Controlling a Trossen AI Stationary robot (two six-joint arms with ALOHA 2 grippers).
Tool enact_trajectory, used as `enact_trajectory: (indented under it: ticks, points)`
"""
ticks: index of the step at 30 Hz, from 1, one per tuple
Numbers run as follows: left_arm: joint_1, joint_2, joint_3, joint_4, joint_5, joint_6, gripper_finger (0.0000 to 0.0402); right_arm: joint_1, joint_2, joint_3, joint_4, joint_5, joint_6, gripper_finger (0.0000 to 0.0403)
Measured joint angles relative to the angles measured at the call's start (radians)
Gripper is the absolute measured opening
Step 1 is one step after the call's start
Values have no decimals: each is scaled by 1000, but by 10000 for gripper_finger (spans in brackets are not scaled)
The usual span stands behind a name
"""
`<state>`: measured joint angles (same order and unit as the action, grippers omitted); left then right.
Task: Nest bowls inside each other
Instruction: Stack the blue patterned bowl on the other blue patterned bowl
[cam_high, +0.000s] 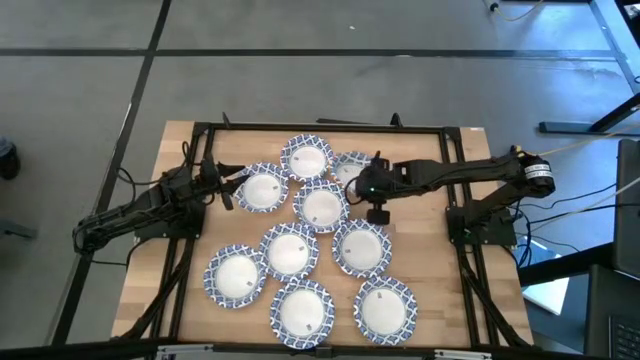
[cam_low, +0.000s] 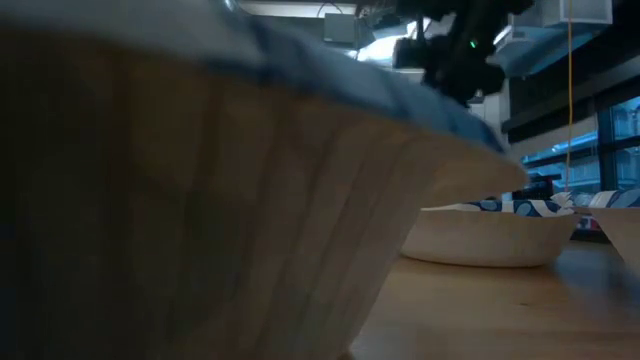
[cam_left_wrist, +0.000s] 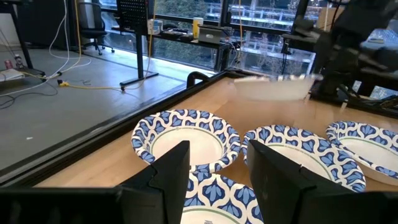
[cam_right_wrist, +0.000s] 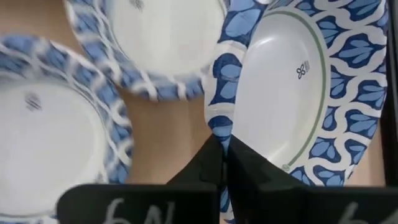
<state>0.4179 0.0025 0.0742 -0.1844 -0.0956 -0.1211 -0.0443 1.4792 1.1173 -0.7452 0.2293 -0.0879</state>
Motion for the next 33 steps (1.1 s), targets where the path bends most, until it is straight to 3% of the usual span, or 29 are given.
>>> enact_trajectory:
  ticks: [8, 23, 33]
  points:
    - [0, 0, 0, 0, 0, 0, 154, 70, 67, 89, 75, -81, 2, 9]
    - [0, 0, 0, 0, 0, 0, 154, 146, 404, 268, 77, -101, -51, 21]
    - [0, 0, 0, 0, 0, 0, 154, 143, 446, 274, 76, -129, -76, 46]
